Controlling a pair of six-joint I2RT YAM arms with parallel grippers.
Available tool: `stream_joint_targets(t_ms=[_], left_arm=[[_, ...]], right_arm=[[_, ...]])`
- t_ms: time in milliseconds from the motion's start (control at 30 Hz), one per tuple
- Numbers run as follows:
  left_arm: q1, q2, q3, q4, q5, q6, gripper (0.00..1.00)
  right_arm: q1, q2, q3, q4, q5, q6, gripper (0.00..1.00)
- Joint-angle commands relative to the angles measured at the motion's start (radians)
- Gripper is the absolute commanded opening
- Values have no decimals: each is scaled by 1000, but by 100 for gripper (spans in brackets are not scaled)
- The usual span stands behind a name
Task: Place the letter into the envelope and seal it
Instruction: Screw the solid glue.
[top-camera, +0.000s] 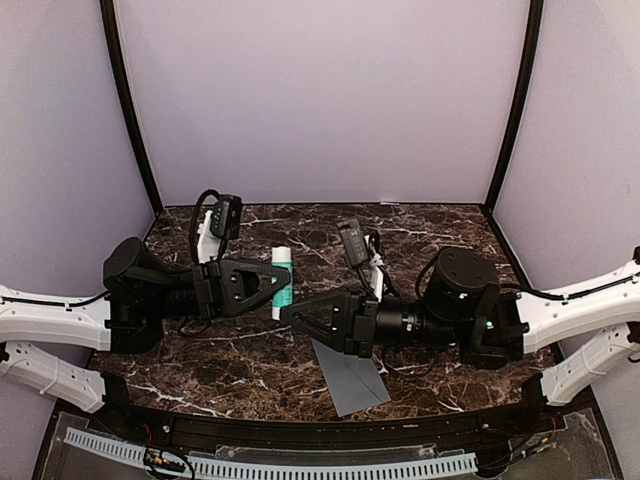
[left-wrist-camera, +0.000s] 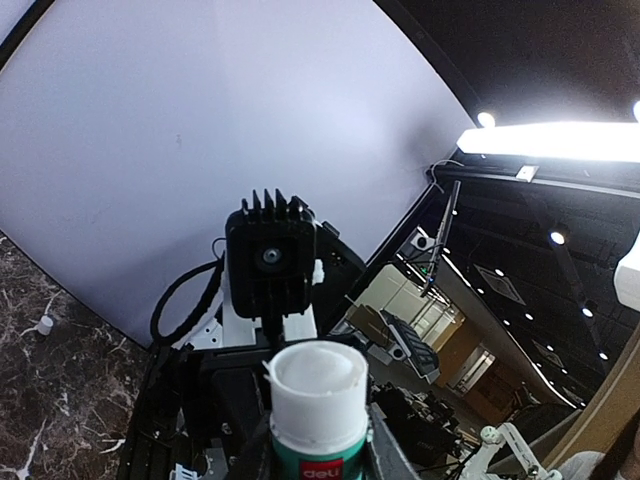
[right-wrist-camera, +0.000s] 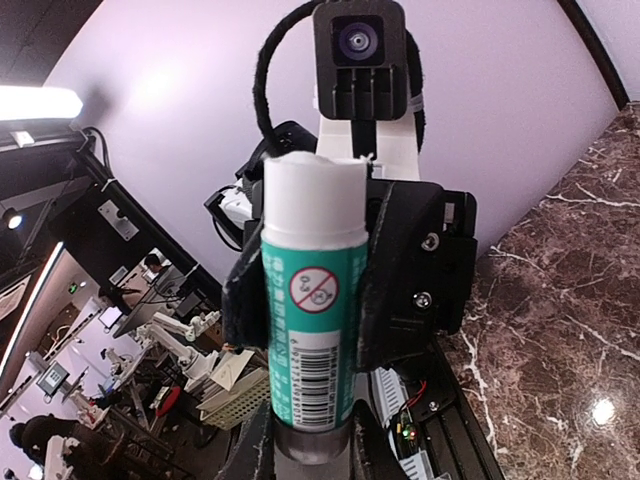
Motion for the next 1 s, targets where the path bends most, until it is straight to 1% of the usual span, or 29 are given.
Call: stream_joint_targets(t_ms=[0, 167, 333, 467, 533, 633, 700, 800, 900, 967], left_arm=[[-4, -7, 22, -143, -64, 71, 0], [-8, -4, 48, -280, -146, 101, 0], [-15, 22, 72, -383, -220, 96, 0], [-18, 45, 81, -413, -252, 80, 0], [-18, 49, 81, -414, -256, 75, 0], [-18, 48, 79, -422, -260, 73, 0], [-18, 39, 73, -426, -265, 74, 0], [-18, 7, 53, -424, -277, 77, 0], [-18, -33, 36, -423, -294, 84, 0], [-18, -62, 24, -424, -307, 88, 0]], right_arm=[[1, 12, 108, -172, 141, -19, 4], [0, 93, 249, -424, 258, -26, 2], [5, 211, 421, -678, 363, -26, 1], [9, 307, 547, -859, 436, 0, 0], [12, 322, 564, -884, 454, 9, 0], [15, 299, 534, -850, 448, 18, 1], [14, 261, 489, -800, 427, 15, 8], [14, 183, 404, -708, 393, 2, 24], [15, 71, 287, -583, 338, -4, 47], [13, 4, 196, -508, 296, -5, 59]])
